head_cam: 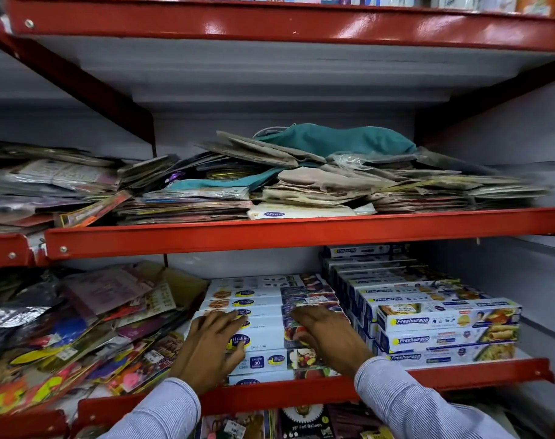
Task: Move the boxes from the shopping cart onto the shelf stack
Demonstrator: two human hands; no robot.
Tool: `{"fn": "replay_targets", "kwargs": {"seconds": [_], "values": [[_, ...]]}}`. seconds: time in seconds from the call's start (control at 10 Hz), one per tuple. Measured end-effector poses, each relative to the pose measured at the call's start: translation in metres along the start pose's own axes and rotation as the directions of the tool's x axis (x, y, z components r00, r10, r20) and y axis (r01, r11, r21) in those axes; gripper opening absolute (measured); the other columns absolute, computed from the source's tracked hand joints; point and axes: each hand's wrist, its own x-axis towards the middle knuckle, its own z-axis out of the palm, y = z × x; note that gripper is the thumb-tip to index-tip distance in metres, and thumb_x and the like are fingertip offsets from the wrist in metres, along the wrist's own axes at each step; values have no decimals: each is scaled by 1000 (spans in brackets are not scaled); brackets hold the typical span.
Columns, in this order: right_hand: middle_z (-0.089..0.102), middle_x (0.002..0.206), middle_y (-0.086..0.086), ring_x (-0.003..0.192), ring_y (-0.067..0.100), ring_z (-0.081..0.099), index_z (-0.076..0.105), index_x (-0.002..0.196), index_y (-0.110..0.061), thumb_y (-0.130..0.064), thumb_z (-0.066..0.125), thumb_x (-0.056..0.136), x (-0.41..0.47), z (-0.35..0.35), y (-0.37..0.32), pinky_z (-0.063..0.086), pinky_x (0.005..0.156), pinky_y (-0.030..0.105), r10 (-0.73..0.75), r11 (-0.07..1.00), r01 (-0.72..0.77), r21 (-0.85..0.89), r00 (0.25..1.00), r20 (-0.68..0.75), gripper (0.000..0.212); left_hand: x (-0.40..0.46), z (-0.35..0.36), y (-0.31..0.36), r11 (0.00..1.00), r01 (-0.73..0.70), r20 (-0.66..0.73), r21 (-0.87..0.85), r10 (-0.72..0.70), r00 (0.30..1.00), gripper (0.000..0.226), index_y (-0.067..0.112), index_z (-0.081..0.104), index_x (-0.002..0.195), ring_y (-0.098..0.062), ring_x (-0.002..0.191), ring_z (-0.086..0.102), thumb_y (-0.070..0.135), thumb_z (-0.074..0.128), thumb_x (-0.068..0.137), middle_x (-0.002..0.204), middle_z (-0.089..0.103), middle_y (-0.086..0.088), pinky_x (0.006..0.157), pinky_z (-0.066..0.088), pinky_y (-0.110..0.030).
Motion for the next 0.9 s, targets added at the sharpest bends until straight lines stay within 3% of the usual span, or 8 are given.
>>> {"fn": "replay_targets", "kwargs": {"seconds": [0.1, 0.2, 0.3, 0.5, 0.7, 0.8, 0.9], "values": [[31, 160, 0, 149, 20, 23, 24, 152, -22, -43, 23, 105, -11, 21, 2, 14, 121, 47, -27, 996, 22, -84, 998, -59, 51, -11, 7, 0, 998, -18, -8, 67, 19, 1000, 56, 31, 35, 147, -23, 137, 41, 54, 35, 95, 151, 45, 1, 109, 22, -46], [21, 162, -1, 151, 21, 14, 16, 154, -23, -52, 16, 104, -17, 33, 6, 2, 116, 50, -8, 986, -7, -169, 996, -88, 58, -17, 9, -1, 997, 2, 5, 84, -2, 1000, 65, 33, 18, 152, -27, 146, 25, 60, 34, 96, 160, 27, -2, 114, 12, -59], [22, 162, -1, 151, 20, 14, 16, 154, -23, -51, 18, 104, -17, 33, 11, 1, 116, 49, -24, 980, 8, -199, 997, -77, 58, -17, 7, -1, 996, 1, 16, 91, -3, 1000, 63, 39, 15, 152, -30, 145, 27, 62, 32, 96, 160, 28, -2, 113, 14, -64], [30, 160, 0, 149, 22, 22, 23, 153, -22, -49, 20, 103, -18, 35, 11, 6, 117, 48, -7, 975, -12, -221, 996, -85, 56, -14, 11, 0, 981, -9, 91, 192, -9, 996, 65, 32, 17, 153, -36, 143, 31, 63, 24, 96, 158, 32, -9, 110, 17, -69], [5, 165, 3, 152, 26, 3, 7, 156, -19, -47, 30, 102, -17, 47, 4, 4, 119, 57, 65, 962, -102, -255, 987, -150, 65, -15, 18, 0, 956, -11, 102, 293, -20, 995, 71, 22, 14, 154, -42, 147, 13, 63, 20, 96, 160, 21, -19, 109, 14, -76], [3, 166, 5, 152, 27, 2, 8, 156, -16, -49, 27, 102, -18, 42, -6, 2, 119, 57, 89, 961, -135, -240, 977, -194, 66, -18, 7, 8, 963, 7, 99, 270, -35, 994, 72, 17, 17, 154, -41, 148, 7, 62, 22, 97, 160, 19, -20, 108, 14, -77], [2, 166, 6, 152, 27, 3, 8, 156, -14, -49, 31, 101, -17, 31, -19, 6, 118, 58, 88, 973, -144, -179, 954, -287, 68, -16, -4, 26, 980, 6, -19, 199, -2, 1000, 79, 13, 13, 154, -38, 149, 4, 63, 32, 96, 163, 11, -16, 109, 14, -76]]}}
